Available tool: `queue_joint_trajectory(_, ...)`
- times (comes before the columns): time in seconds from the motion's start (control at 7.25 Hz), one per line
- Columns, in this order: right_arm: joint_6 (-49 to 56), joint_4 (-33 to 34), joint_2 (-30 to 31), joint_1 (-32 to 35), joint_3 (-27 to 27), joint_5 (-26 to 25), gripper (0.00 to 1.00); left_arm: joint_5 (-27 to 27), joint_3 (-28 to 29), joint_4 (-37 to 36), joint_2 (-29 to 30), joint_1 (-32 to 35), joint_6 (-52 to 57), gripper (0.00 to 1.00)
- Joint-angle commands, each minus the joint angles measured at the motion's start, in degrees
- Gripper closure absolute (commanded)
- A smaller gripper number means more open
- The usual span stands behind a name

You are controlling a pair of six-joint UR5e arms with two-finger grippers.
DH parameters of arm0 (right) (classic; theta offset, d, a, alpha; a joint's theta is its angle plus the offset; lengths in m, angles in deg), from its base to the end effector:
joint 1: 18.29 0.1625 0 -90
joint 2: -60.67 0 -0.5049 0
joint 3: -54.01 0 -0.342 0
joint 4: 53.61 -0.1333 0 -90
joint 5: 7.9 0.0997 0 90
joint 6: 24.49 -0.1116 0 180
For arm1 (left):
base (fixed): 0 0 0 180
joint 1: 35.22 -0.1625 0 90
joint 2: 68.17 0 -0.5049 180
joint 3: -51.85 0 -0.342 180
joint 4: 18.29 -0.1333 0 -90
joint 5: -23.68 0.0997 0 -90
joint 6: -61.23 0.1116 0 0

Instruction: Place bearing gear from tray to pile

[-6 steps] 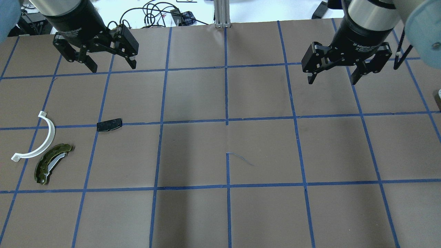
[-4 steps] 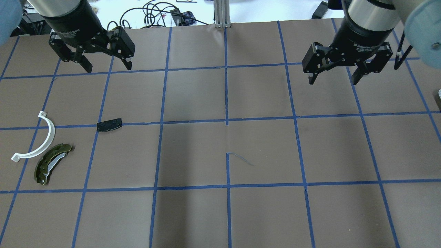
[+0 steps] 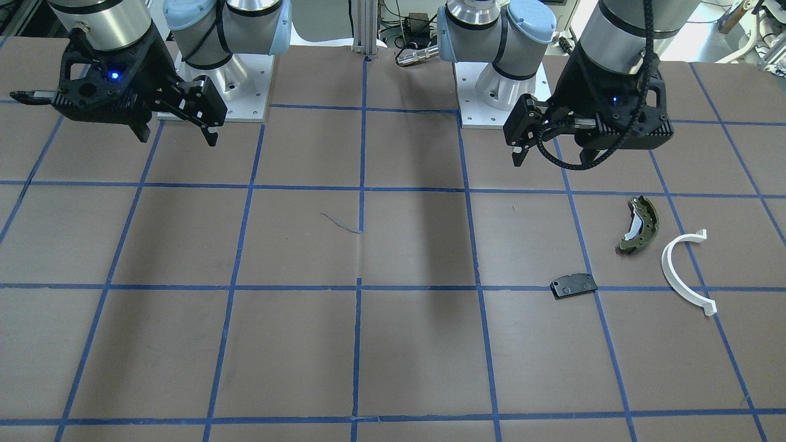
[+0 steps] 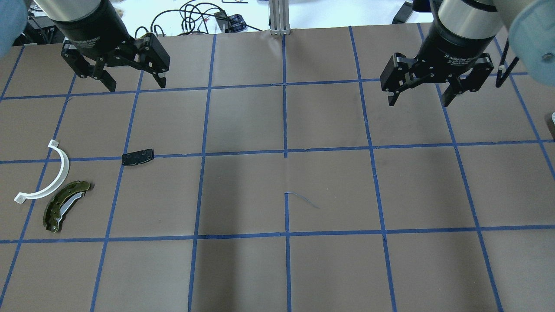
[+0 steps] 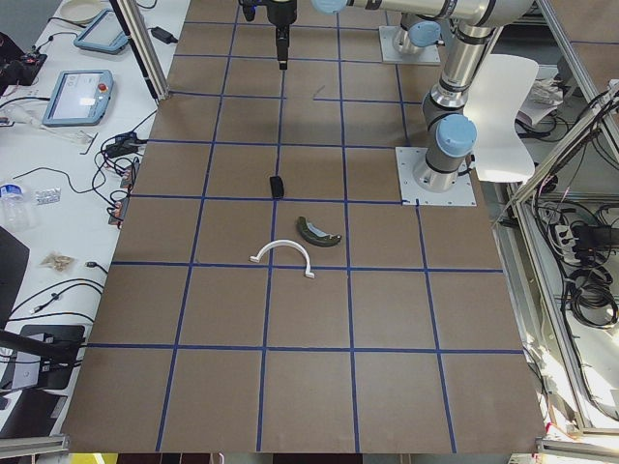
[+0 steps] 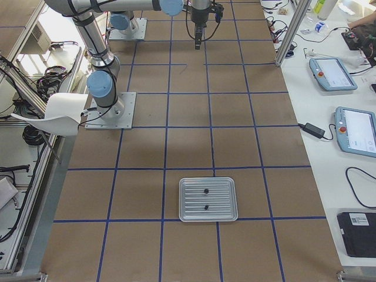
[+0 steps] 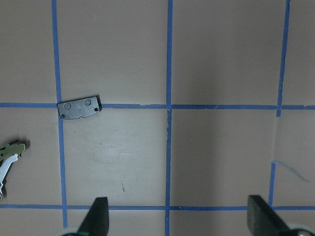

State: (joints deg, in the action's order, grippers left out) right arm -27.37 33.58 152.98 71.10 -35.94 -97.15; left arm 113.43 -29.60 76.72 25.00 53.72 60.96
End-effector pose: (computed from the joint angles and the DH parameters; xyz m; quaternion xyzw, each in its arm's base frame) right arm 0.1303 -0.4216 0.5687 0.0305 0.9995 0.0041 0.0065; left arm -0.1251 -0.4712 0.5877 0.0116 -0.9999 0.0032 0.0022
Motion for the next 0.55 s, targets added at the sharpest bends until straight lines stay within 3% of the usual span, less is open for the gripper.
queue_joint_trajectory(0.0, 0.07, -0.1, 0.23, 0.09, 0.03, 0.13, 0.0, 0.08, -0.12, 0.0, -0.09, 0.0, 0.0, 0.0)
queue_joint_trajectory(0.41, -0.02, 0.25, 0.32, -0.35, -0.14, -0.58, 0.0, 0.08, -0.12, 0.0, -0.09, 0.0, 0.09, 0.0)
